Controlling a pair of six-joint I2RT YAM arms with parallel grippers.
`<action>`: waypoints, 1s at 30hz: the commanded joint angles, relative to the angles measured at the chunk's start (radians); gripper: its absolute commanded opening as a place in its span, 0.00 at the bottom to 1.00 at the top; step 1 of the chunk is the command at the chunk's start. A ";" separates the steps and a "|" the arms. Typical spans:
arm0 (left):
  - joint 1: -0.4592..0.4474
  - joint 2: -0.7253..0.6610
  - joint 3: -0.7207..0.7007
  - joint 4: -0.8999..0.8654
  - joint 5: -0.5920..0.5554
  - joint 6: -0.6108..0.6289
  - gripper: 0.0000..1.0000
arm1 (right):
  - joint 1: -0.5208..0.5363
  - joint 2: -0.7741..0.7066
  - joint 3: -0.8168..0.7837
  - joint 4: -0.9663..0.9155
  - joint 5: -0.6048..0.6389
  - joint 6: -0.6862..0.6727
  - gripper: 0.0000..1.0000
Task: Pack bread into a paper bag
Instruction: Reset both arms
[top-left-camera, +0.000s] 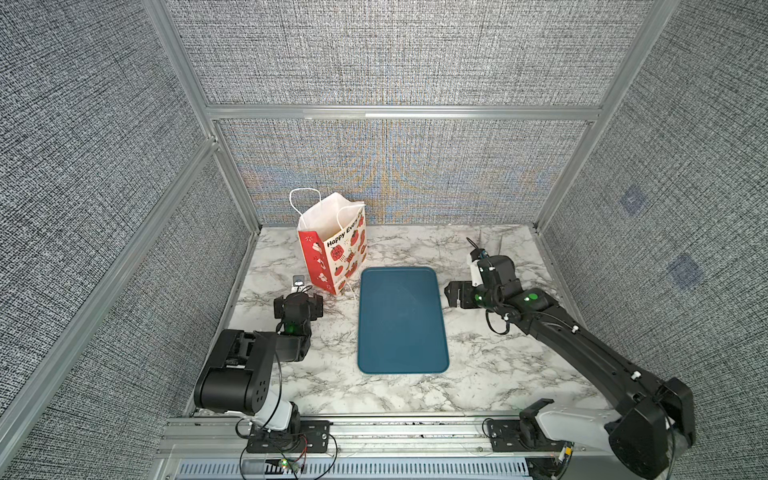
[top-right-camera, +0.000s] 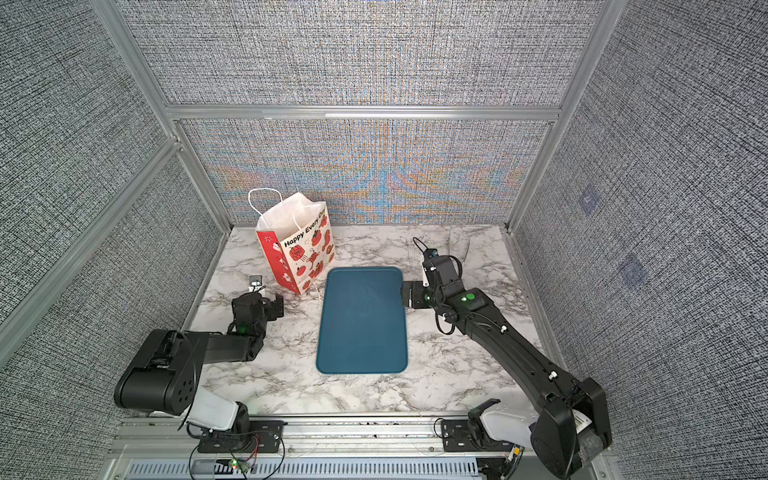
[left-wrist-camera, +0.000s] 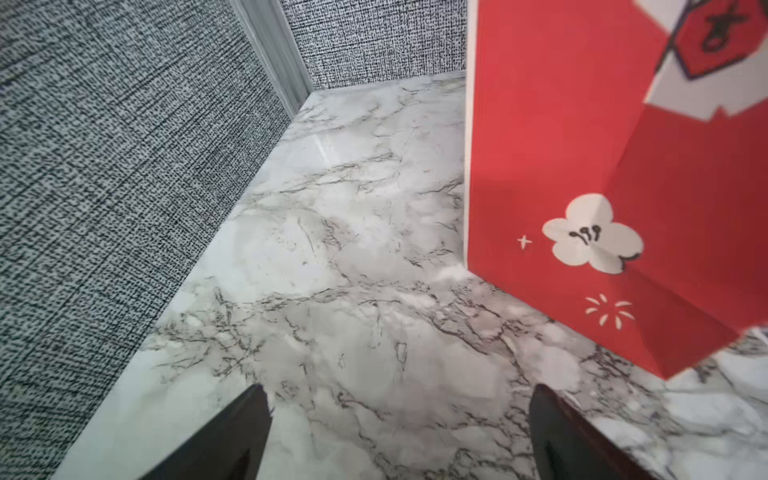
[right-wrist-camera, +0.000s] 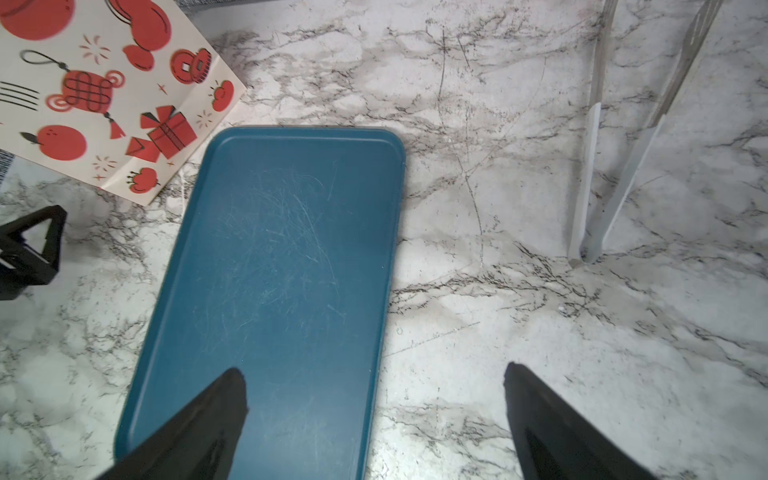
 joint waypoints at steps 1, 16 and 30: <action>0.012 -0.017 0.023 0.049 0.040 -0.023 0.99 | 0.001 -0.012 -0.029 0.069 0.056 -0.008 0.99; 0.011 -0.025 0.020 0.042 0.039 -0.022 0.99 | -0.243 -0.137 -0.625 1.085 0.271 -0.404 0.99; 0.012 -0.025 0.021 0.041 0.040 -0.023 0.99 | -0.367 0.283 -0.822 1.810 0.145 -0.394 0.99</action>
